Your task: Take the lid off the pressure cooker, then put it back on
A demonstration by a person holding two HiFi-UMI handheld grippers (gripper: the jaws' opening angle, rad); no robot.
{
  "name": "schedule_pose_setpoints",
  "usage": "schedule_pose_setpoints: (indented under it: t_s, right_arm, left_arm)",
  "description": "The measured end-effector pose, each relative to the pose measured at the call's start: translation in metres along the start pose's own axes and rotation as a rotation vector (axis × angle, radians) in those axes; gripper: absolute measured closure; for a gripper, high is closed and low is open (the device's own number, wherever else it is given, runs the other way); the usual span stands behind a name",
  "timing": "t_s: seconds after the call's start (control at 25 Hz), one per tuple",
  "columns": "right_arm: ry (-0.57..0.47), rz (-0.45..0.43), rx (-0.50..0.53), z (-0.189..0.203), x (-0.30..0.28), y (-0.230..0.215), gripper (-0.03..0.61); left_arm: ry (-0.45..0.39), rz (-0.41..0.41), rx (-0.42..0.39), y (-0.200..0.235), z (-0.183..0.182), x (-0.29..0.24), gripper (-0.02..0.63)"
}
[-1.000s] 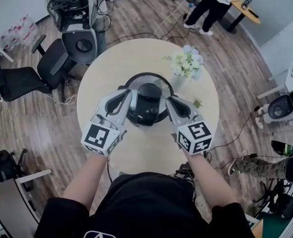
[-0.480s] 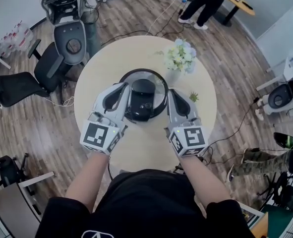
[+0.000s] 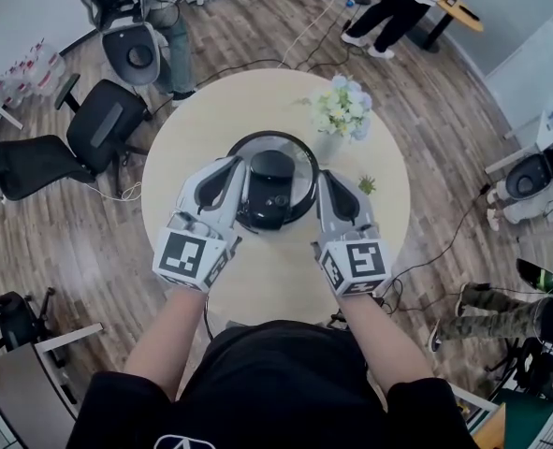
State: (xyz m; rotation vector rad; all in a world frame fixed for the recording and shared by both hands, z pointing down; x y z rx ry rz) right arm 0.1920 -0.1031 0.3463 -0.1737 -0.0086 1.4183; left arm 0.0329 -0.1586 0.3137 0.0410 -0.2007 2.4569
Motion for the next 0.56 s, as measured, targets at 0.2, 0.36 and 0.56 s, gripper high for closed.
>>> schedule_pose_setpoints:
  t_s: [0.2,0.36,0.56]
  right_arm:
    - [-0.004,-0.001,0.007,-0.001,-0.001,0.001,0.571]
    - [-0.008,0.007,0.006,-0.002,-0.003,-0.003,0.571]
    - [0.002,0.037,-0.004,0.001,-0.002,-0.014,0.571]
  left_arm:
    - [0.01,-0.006,-0.002,0.002,0.004,0.001,0.614]
    - [0.016,-0.011,-0.009,0.004,0.005,-0.001,0.614]
    - [0.022,-0.018,-0.016,0.007,0.007,-0.001,0.614]
Point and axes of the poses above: the fingertips, and each gripper's own axes: x backward along the fingers, y to its left, z out of its underside, the point moved 3 cm from there along x, backward along the fingers, and after that the axes turned 8 degrees about -x, right-handed, at the moved point
